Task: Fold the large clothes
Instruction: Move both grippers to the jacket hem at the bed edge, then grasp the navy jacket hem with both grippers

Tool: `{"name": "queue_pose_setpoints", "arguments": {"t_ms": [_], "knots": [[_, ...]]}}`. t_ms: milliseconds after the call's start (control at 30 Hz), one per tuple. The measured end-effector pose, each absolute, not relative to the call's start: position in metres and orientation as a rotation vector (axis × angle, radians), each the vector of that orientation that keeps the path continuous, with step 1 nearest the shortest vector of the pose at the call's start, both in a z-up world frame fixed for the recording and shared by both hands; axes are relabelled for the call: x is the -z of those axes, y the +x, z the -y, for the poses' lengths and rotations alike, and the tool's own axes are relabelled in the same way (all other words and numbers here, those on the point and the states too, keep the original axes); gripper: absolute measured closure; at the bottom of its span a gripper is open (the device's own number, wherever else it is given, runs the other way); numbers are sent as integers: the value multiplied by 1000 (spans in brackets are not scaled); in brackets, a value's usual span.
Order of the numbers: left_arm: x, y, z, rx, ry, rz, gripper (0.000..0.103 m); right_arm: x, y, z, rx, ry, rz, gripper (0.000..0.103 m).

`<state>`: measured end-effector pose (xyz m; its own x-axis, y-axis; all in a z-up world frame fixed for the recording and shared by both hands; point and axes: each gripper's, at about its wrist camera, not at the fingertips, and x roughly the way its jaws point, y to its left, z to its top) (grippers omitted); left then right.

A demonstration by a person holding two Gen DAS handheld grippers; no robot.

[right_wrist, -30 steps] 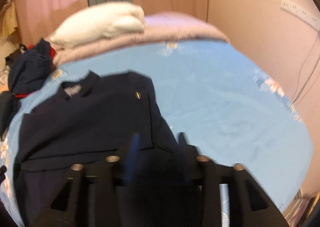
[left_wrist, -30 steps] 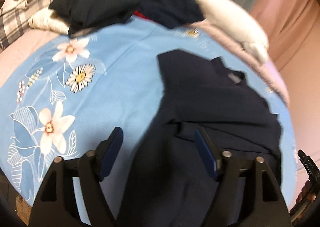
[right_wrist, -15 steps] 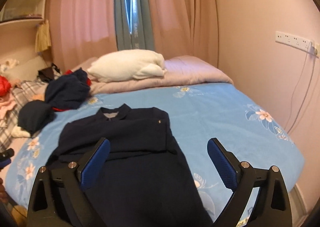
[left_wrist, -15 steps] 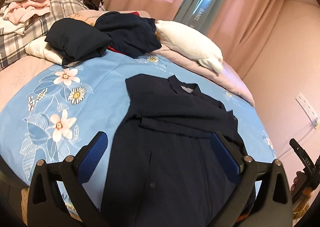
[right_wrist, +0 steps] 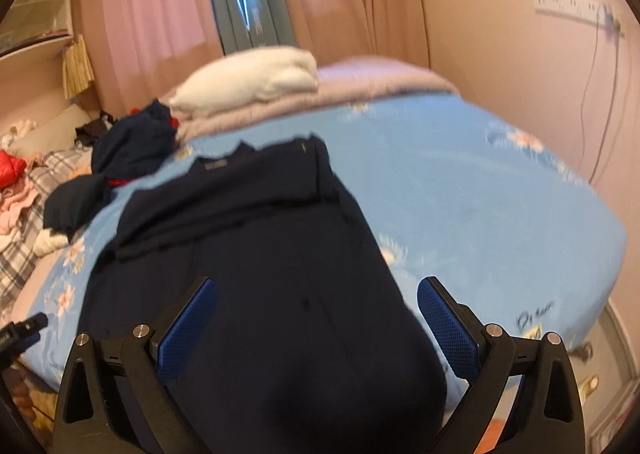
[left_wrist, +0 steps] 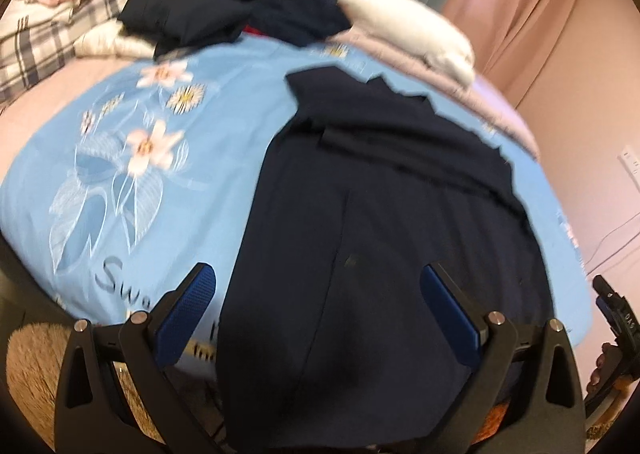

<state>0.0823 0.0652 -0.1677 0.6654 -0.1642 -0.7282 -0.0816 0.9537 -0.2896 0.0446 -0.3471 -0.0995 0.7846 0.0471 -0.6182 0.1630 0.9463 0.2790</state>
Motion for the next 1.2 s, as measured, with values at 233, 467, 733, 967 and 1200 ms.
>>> {"name": "queue_pose_setpoints", "arguments": {"t_ms": [233,467,733,967,1200], "knots": [[207,72,-63,50,-330,-961,1,132,36,360,63,401,-798,3],[217,66,-68,98,-381,-1004,1,159,29,373,122,455,-885,4],[230,58,-74,182,-466,-1083,2,174,18,373,138,467,-944,4],[246,55,-67,230,-446,-1161,3,186,11,373,149,472,-998,17],[276,61,-60,296,-480,-1294,26,198,9,373,147,459,-1049,24]]}}
